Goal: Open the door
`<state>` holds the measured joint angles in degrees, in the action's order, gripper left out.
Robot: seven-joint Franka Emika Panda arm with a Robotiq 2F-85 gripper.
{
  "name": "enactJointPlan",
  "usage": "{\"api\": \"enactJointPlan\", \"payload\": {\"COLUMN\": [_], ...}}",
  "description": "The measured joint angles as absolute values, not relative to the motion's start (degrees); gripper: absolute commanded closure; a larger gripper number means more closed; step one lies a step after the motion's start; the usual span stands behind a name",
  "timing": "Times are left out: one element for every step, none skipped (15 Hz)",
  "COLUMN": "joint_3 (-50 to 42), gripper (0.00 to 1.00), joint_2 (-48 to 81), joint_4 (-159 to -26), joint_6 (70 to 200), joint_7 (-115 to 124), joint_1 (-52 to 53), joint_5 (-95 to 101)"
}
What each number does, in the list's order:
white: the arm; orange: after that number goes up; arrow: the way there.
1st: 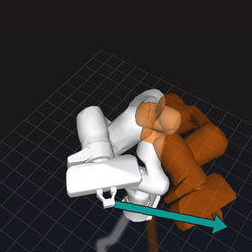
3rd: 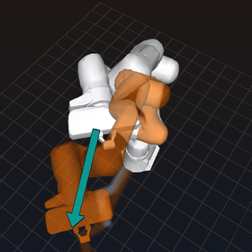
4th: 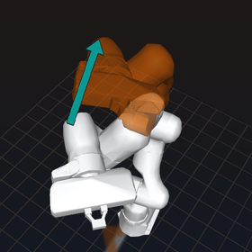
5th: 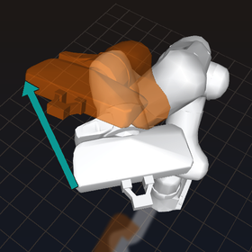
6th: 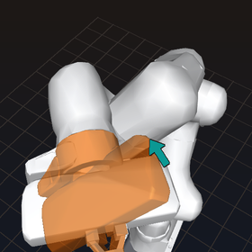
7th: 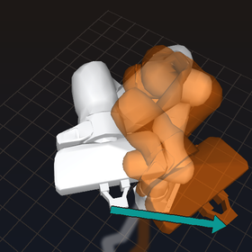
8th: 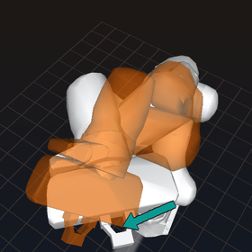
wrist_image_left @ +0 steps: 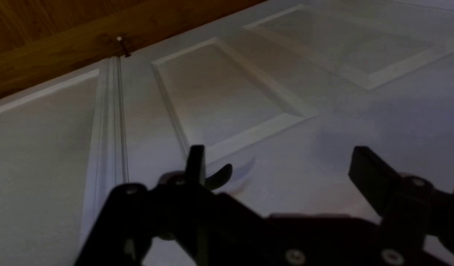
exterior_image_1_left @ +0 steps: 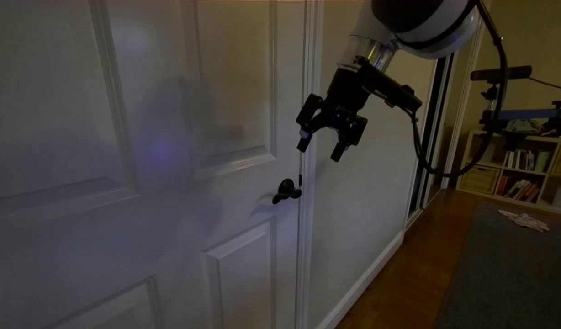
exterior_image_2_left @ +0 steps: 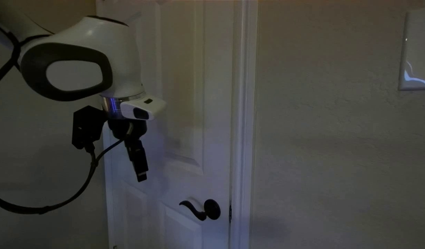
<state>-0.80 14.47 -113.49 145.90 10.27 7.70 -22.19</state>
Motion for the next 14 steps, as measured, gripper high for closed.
{"api": "enactJointPlan", "payload": {"joint_3": [-0.7,-0.6,-0.6,-0.6,-0.4,-0.3,-0.2,-0.1,-0.1,-0.1,-0.3,-0.6,-0.8,-1.1], "gripper": [0.00,0.00,0.00,0.00,0.00,0.00,0.00,0.00,0.00,0.00,0.00,0.00,0.00,0.00], "joint_2": [14.4,14.4,14.4,14.3,14.4,14.5,15.0,15.7,16.8,18.1,19.7,21.4,23.1,24.8], "joint_4": [-113.5,-113.5,-113.5,-113.5,-113.5,-113.4,-113.2,-112.8,-112.1,-111.4,-110.5,-109.6,-108.7,-107.8], "joint_6": [145.9,145.9,145.9,145.9,145.9,145.9,146.0,146.4,147.0,147.6,148.4,148.9,149.6,150.5], "joint_7": [10.3,10.3,10.3,10.3,10.3,10.3,10.8,12.0,14.1,16.5,19.8,23.0,26.1,28.9], "joint_1": [7.5,7.4,7.4,7.4,7.3,7.2,7.2,7.2,7.2,7.2,7.3,7.4,7.4,7.5], "joint_5": [-22.2,-22.2,-22.2,-22.2,-22.2,-22.2,-22.2,-22.2,-22.2,-22.0,-21.2,-20.6,-20.3,-20.1]}}
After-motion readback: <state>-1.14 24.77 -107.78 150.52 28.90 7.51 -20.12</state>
